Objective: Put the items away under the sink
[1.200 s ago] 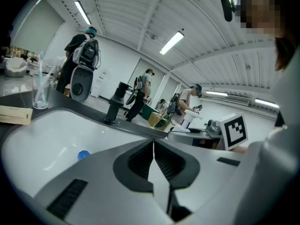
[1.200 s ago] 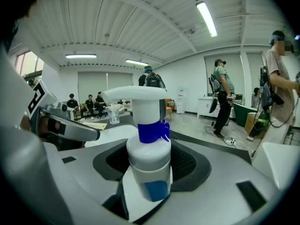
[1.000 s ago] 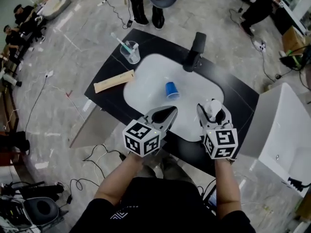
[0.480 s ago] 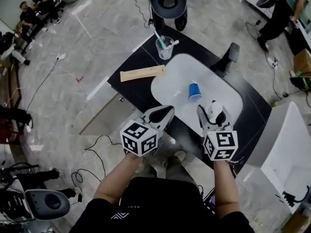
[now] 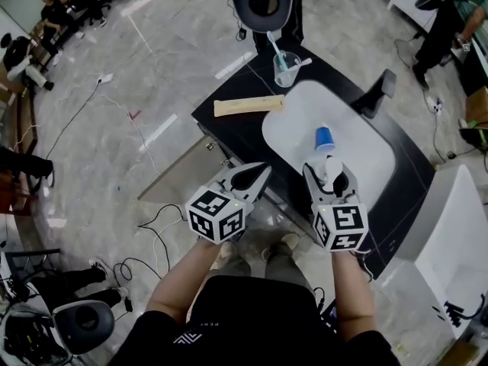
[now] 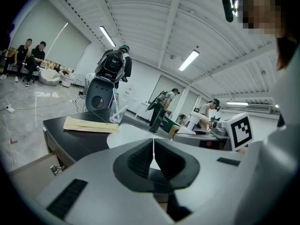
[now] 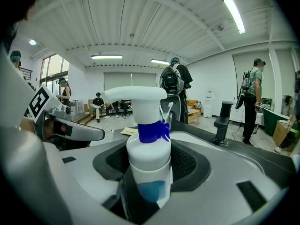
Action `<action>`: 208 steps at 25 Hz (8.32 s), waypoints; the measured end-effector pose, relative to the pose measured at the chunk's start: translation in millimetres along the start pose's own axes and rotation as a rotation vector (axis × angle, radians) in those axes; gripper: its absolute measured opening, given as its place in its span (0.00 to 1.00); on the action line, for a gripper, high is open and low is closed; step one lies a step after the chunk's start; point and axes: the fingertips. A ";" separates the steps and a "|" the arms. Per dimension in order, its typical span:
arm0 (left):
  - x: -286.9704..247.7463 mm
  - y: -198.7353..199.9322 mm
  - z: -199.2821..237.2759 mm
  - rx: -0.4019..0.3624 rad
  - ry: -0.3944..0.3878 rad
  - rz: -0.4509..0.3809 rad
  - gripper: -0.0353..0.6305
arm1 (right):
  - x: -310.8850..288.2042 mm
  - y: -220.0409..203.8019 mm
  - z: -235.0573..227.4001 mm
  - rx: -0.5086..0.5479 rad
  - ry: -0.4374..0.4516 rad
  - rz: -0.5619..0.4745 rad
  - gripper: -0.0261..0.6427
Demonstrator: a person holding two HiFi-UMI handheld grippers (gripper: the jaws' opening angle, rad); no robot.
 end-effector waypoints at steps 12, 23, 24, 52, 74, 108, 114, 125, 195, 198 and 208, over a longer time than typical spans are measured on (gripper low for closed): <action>72.2 -15.1 42.0 0.015 0.052 -0.025 0.07 | -27.9 -5.2 100.3 0.012 0.104 -0.006 0.41; 130.6 -37.4 87.3 0.016 0.098 -0.035 0.07 | -52.8 -29.9 173.7 -0.003 0.173 0.021 0.41; 134.7 -38.7 88.8 0.014 0.100 -0.038 0.07 | -53.2 -32.0 178.8 -0.002 0.179 0.023 0.41; 137.6 -149.1 182.8 0.090 0.190 0.047 0.07 | -133.4 -132.6 241.9 -0.008 0.274 0.113 0.41; 73.0 -278.4 237.2 0.045 0.237 0.043 0.07 | -215.5 -264.1 227.2 -0.013 0.350 0.154 0.41; -46.8 -408.0 325.5 0.041 0.358 -0.068 0.07 | -321.4 -422.4 157.1 0.026 0.332 0.115 0.41; -62.1 -429.6 330.0 0.061 0.364 -0.073 0.07 | -333.0 -442.2 145.2 0.031 0.323 0.115 0.41; -100.5 -434.9 350.1 0.035 0.402 -0.130 0.07 | -353.7 -462.2 112.0 0.023 0.275 0.091 0.41; -66.6 -404.9 329.4 0.090 0.444 -0.135 0.07 | -290.0 -436.5 80.7 -0.119 -0.039 0.087 0.40; -55.4 -395.9 321.5 0.094 0.446 -0.124 0.07 | -277.7 -418.7 88.6 -0.091 -0.054 0.086 0.21; -19.8 -356.1 295.0 0.069 0.438 -0.099 0.07 | -251.7 -367.1 109.3 -0.105 -0.046 0.082 0.12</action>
Point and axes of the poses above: the fingertips, and each gripper's own axes: x backward along the fingers, z to its left, y out of its top, and after that the axes turned 13 degrees about y, right-handed
